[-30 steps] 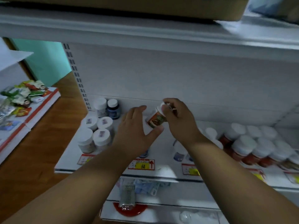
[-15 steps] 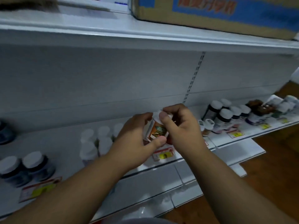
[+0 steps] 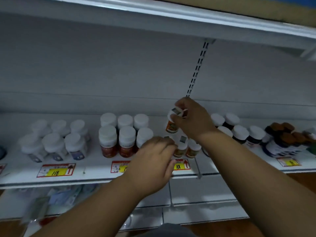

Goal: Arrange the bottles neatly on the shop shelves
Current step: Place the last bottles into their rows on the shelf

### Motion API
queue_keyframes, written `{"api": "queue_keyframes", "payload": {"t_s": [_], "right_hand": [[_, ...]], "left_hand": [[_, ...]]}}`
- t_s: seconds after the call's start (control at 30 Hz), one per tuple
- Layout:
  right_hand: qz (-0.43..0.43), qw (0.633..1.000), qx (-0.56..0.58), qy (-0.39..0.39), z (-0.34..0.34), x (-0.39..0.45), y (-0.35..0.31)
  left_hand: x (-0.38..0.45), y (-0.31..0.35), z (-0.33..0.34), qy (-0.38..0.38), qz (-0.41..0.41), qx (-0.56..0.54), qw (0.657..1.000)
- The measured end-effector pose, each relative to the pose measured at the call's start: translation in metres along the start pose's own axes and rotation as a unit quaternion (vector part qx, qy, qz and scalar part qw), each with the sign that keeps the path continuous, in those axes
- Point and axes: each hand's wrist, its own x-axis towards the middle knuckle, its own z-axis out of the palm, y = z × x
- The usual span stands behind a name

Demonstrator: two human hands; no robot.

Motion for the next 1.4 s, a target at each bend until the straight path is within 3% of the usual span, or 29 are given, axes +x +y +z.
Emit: {"api": "queue_keyframes", "payload": {"t_s": [0.17, 0.3, 0.8, 0.97, 1.17, 1.23, 1.4], "right_hand": [[-0.066, 0.991, -0.045, -0.109, 0.026, 0.019, 0.028], [-0.078, 0.977, -0.062, -0.187, 0.037, 0.024, 0.043], [-0.038, 0.976, -0.056, -0.206, 0.041, 0.024, 0.040], [-0.050, 0.984, -0.067, -0.155, 0.035, 0.013, 0.019], [-0.059, 0.998, -0.013, 0.015, 0.038, -0.005, -0.063], [-0.069, 0.996, 0.000, 0.048, 0.050, -0.015, -0.104], [-0.099, 0.991, 0.073, 0.044, 0.127, -0.039, -0.221]], "left_hand": [[0.019, 0.009, 0.022, -0.062, -0.072, 0.097, 0.991], [0.017, 0.011, 0.032, -0.082, -0.104, 0.111, 0.985], [0.018, 0.009, 0.026, -0.087, -0.095, 0.102, 0.986], [0.011, 0.001, 0.001, -0.054, -0.075, 0.077, 0.993], [-0.026, -0.032, -0.060, 0.047, -0.046, 0.010, 0.998], [-0.051, -0.060, -0.085, 0.061, -0.057, 0.009, 0.996], [-0.138, -0.148, -0.160, 0.101, -0.161, 0.057, 0.980]]}}
